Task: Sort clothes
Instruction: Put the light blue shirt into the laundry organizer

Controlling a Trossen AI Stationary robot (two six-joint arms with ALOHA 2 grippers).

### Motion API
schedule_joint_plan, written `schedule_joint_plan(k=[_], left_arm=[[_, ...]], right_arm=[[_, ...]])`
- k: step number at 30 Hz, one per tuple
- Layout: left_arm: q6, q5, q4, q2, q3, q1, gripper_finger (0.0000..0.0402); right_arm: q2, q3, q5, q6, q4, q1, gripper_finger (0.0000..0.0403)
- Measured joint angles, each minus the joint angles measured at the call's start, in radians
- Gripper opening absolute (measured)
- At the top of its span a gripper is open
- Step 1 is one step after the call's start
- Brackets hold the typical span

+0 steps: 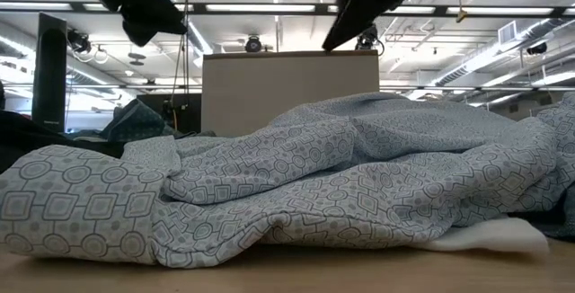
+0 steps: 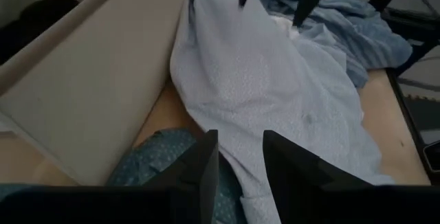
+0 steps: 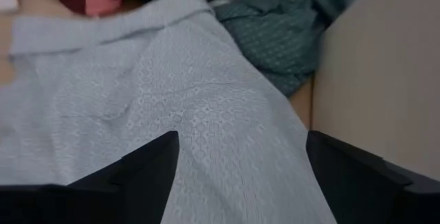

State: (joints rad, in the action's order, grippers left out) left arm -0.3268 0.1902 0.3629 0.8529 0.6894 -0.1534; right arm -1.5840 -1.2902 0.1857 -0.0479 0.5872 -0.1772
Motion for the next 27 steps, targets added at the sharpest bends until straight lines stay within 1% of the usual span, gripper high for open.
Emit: schedule_joint_plan(k=[6, 9, 12, 20, 22, 23, 25, 27], left_arm=[[-0.023, -0.001, -0.010, -0.032, -0.042, -0.001, 0.0121], [-0.023, -0.002, -0.019, -0.033, -0.042, -0.001, 0.0121], [-0.017, -0.006, -0.021, -0.037, -0.042, -0.002, 0.0121], [-0.014, -0.009, -0.035, -0.037, -0.042, -0.006, 0.0121], [-0.016, -0.008, -0.039, -0.037, -0.042, -0.006, 0.0121], [-0.017, -0.008, -0.039, -0.037, -0.042, -0.006, 0.0121], [-0.019, -0.008, -0.038, -0.037, -0.042, -0.006, 0.0121], [-0.022, -0.008, -0.042, -0.036, -0.042, -0.006, 0.0121]], right_arm=[[-0.167, -0.115, -0.010, -0.026, 0.044, 0.011, 0.0309], [-0.223, -0.149, -0.045, -0.034, 0.063, 0.025, 0.0307], [-0.264, -0.165, -0.078, -0.035, 0.071, 0.037, 0.0307], [-0.327, -0.168, -0.079, -0.027, 0.124, 0.051, 0.0301], [-0.329, -0.168, -0.080, -0.035, 0.144, 0.051, 0.0281], [-0.328, -0.168, -0.081, -0.036, 0.150, 0.051, 0.0263], [-0.317, -0.167, -0.085, -0.036, 0.170, 0.051, 0.0212], [-0.289, -0.166, -0.086, -0.037, 0.188, 0.048, 0.0143]])
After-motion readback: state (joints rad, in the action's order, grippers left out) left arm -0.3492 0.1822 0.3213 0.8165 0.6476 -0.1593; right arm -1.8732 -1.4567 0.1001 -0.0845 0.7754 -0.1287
